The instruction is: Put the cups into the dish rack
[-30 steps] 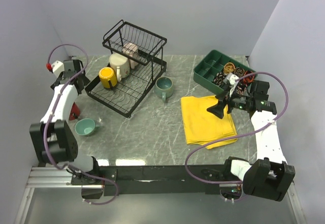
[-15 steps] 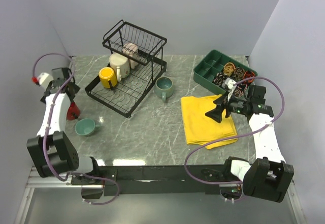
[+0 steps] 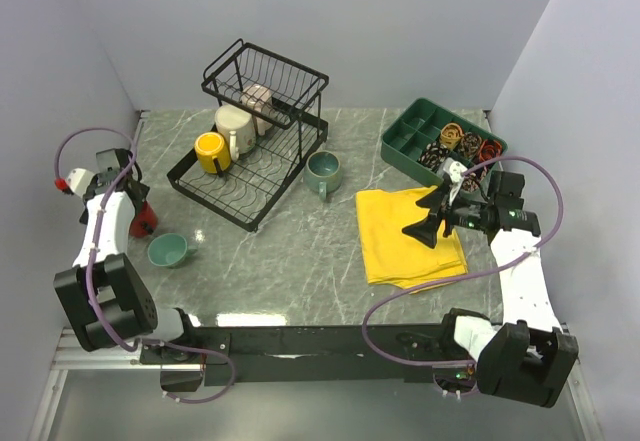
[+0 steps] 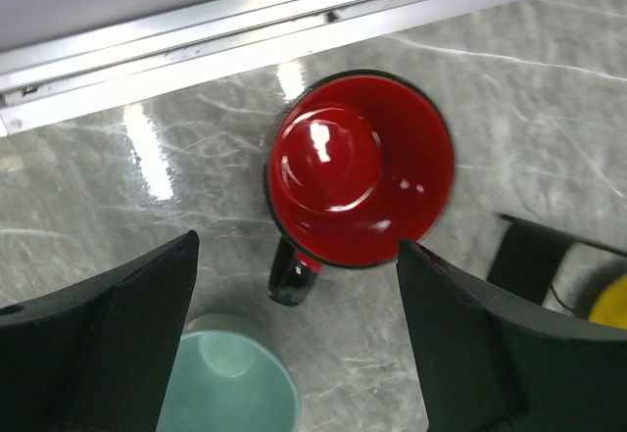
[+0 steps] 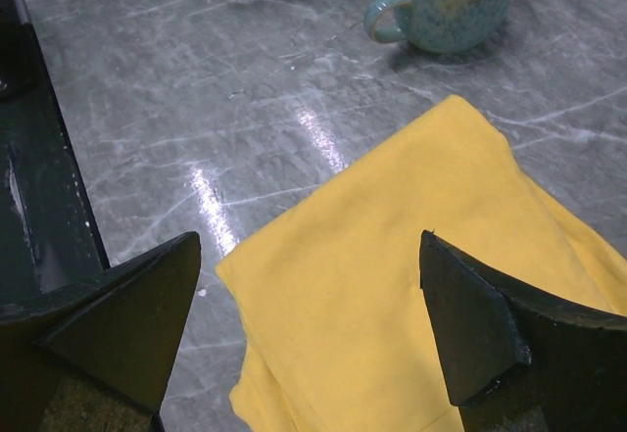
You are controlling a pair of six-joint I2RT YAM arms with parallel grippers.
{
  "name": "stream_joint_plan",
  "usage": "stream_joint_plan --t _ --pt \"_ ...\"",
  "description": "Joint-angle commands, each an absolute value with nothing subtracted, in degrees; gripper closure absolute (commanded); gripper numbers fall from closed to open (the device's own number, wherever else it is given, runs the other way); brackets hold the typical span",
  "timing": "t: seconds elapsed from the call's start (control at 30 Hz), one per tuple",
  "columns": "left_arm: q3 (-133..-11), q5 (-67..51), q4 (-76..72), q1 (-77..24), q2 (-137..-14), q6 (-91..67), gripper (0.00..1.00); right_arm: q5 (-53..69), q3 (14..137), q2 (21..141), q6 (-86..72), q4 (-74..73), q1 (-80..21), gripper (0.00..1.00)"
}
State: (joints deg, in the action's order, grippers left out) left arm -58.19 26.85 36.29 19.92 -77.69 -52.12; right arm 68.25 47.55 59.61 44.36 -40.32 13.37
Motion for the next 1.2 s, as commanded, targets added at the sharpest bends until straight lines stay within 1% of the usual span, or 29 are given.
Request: stream_joint_plan --t 0.0,0.2,0.4,0.43,0.6,0.63,0.7,0.73,0.8,0.87,0.9,0.93,0.97,1.0,1.03,1.1,1.13,1.17 --pt "-57.57 28.47 35.60 21.44 -79.10 -55.28 0.14 70.58 48.16 58.62 46.14 -41.92 13.01 0.02" --pt "-57.30 27.07 33.40 24.16 -81.99 -54.58 0.18 71.10 49.04 59.76 47.90 -44.30 13.01 0.02" --pt "-60.91 25.23 32.61 25.14 -86.39 -53.53 0.21 70.75 48.69 59.77 47.46 -43.77 13.01 0.01" --pt "-61.26 25.22 32.61 24.96 -86.83 -53.35 0.24 70.66 48.69 59.77 47.37 -43.68 13.01 0.01" --pt "-62.23 24.43 31.56 25.14 -90.08 -52.82 0.28 70.58 48.69 59.94 47.20 -43.59 13.01 0.01" --pt "-61.97 24.35 31.29 25.22 -90.44 -52.74 0.31 70.49 48.69 60.03 47.20 -43.59 13.09 0.01" --pt "-61.88 24.26 30.85 25.22 -91.57 -52.65 0.31 70.58 48.78 60.12 47.28 -43.68 13.10 0.01" --pt "-61.96 24.26 30.68 25.31 -91.93 -52.65 0.36 70.58 48.87 60.12 47.37 -43.86 13.10 0.01" --pt "-62.05 24.00 30.24 25.31 -92.98 -52.38 0.37 70.49 48.87 60.12 47.46 -43.86 13.10 0.01" --pt "-62.23 24.08 29.97 25.31 -93.43 -52.12 0.43 70.49 48.95 60.21 47.64 -44.03 13.10 0.01" --pt "-62.31 24.08 29.80 25.40 -93.43 -52.03 0.44 70.49 48.96 60.29 47.72 -44.12 13.10 0.01" --pt "-62.40 24.08 29.53 25.40 -93.43 -51.77 0.50 70.49 48.96 60.21 47.81 -44.30 13.10 0.01" --pt "-62.40 24.17 29.27 25.49 -93.34 -51.33 0.54 70.49 48.96 60.21 47.90 -44.30 13.10 0.01" --pt "-62.40 24.00 29.09 25.40 -93.25 -51.07 0.55 70.49 49.04 60.21 47.99 -44.38 13.10 0.01" --pt "-62.32 23.65 28.74 25.40 -92.99 -50.63 0.66 70.58 49.13 60.21 48.16 -44.47 13.18 0.01" --pt "-61.88 22.77 27.78 25.58 -92.47 -49.84 0.73 70.66 49.22 60.20 48.08 -44.56 13.10 0.01" --pt "-61.18 22.24 27.34 25.40 -92.20 -49.57 0.78 70.66 49.22 60.12 48.16 -44.65 13.10 0.01" --pt "-60.91 21.71 26.72 25.66 -91.85 -48.96 0.80 70.84 49.22 60.03 48.16 -44.74 13.10 0.00"
